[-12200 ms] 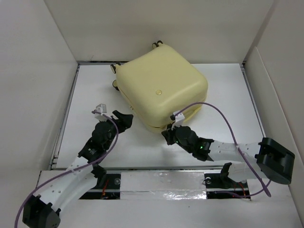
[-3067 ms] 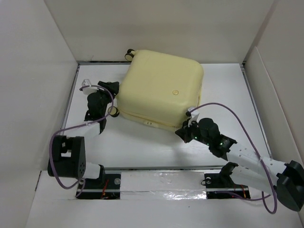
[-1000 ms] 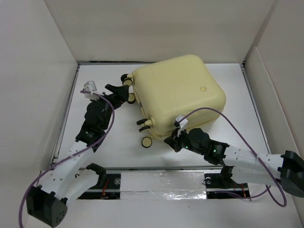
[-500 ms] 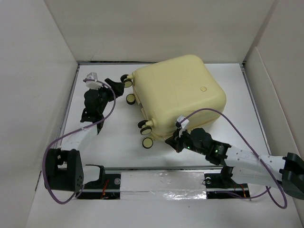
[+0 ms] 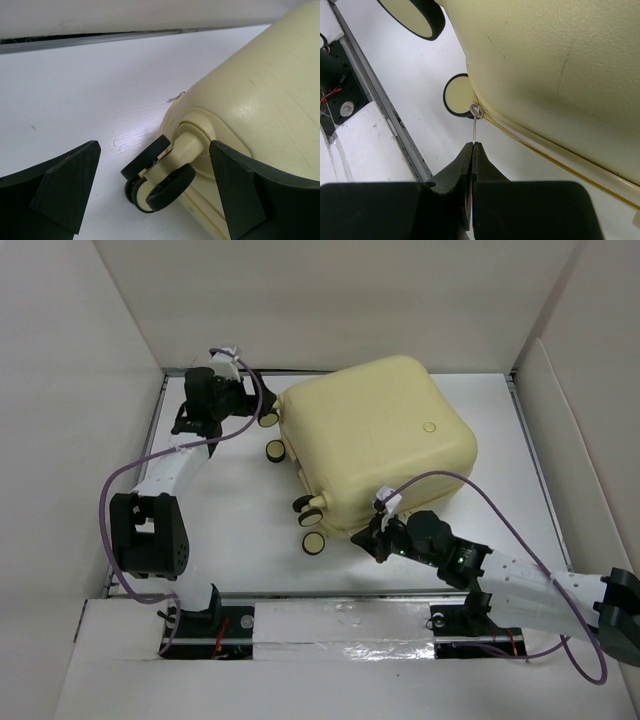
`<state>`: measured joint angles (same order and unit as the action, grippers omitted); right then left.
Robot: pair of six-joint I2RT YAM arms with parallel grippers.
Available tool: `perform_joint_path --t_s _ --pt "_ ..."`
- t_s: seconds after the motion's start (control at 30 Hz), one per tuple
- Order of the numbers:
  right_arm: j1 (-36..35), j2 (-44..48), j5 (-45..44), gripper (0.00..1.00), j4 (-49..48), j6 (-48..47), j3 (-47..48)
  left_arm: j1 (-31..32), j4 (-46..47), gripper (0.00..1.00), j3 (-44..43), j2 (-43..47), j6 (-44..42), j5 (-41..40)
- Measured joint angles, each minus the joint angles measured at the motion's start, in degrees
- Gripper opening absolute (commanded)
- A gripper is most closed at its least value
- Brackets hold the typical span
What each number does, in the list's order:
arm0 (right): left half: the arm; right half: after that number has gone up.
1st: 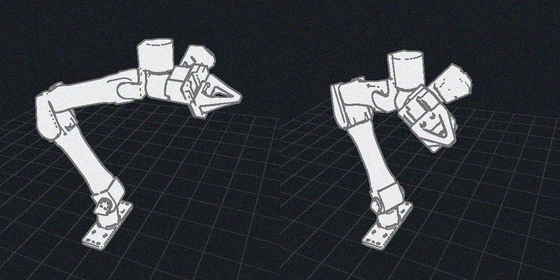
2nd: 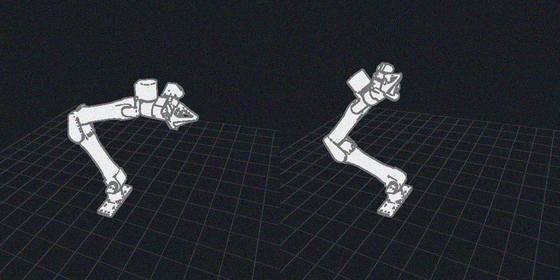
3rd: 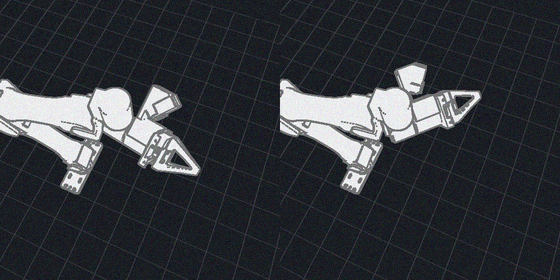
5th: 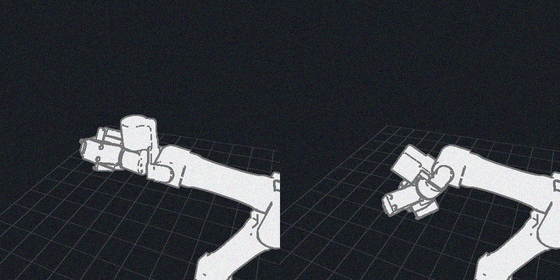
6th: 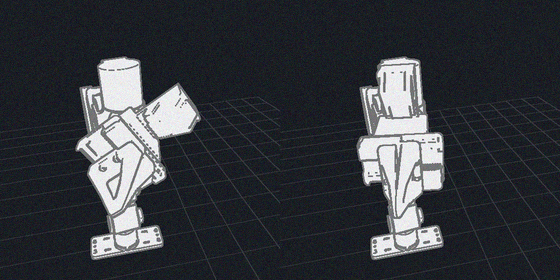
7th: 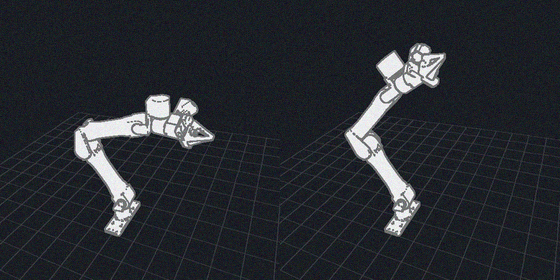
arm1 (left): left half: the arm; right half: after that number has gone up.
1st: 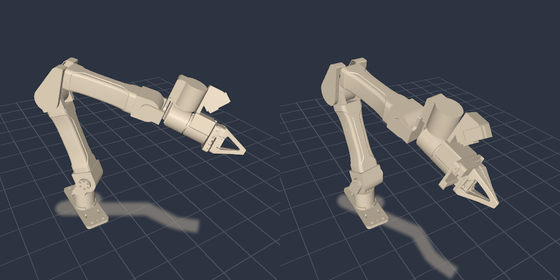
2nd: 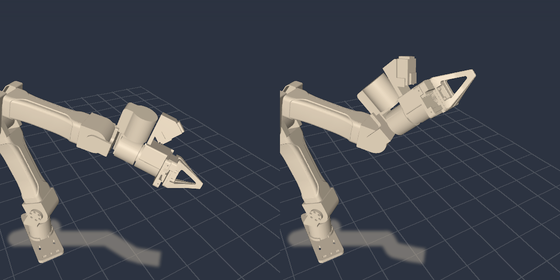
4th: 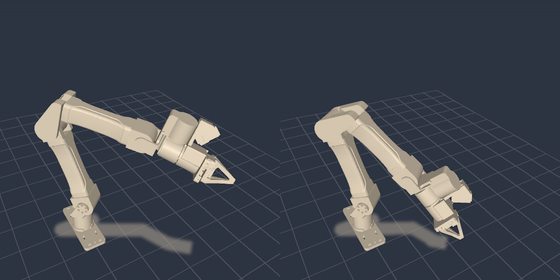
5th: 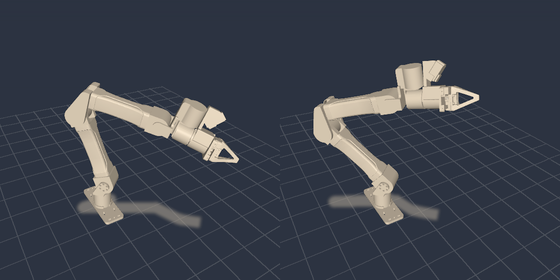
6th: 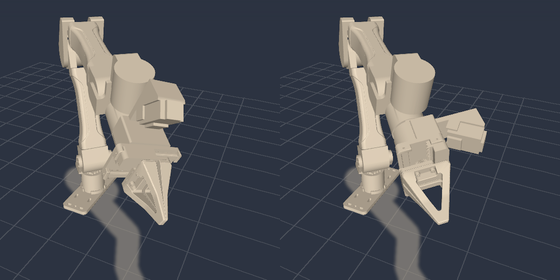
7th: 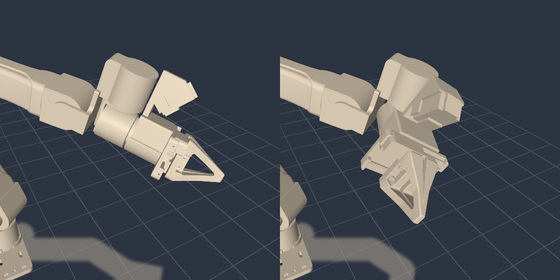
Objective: Pack the luggage
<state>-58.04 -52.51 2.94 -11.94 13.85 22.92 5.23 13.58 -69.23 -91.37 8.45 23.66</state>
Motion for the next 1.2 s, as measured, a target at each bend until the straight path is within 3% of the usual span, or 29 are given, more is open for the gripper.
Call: perform_joint_path --t_s 0.2,0.47,0.67,0.77,0.8,0.87,1.07,1.2 --pt "0.26 3.58 0.33 0.0 0.15 -0.11 -2.27 -0.52 -8.7 0.82 -5.05 -2.29 -8.98 4.61" --pt "1.09 5.2 1.44 0.0 1.9 -0.11 -2.4 0.33 -16.26 0.72 -7.74 -7.08 -14.43 12.11" --pt "2.32 6.51 2.84 0.0 2.62 -0.11 -2.93 1.07 -19.5 0.44 -8.9 -7.89 -16.76 13.7" --pt "3.13 7.52 3.63 0.0 3.15 -0.13 -3.17 1.09 -20.81 0.24 -9.9 -8.24 -17.07 13.94" --pt "3.34 7.87 3.78 0.0 3.48 -0.13 -3.19 1.09 -21.27 0.11 -10.32 -8.5 -17.05 14.14" --pt "3.76 8.52 3.96 0.0 4.07 -0.13 -3.23 1.11 -21.53 0.0 -10.78 -8.96 -16.74 14.45" --pt "7.89 9.88 6.16 0.0 5.07 -0.13 -3.63 2.05 -18.99 0.0 -9.27 -8.79 -13.7 12.68" --pt "15.32 9.44 13.57 0.0 5.55 -0.17 -3.52 2.95 -8.17 0.0 -1.05 -5.44 -6.56 10.54"
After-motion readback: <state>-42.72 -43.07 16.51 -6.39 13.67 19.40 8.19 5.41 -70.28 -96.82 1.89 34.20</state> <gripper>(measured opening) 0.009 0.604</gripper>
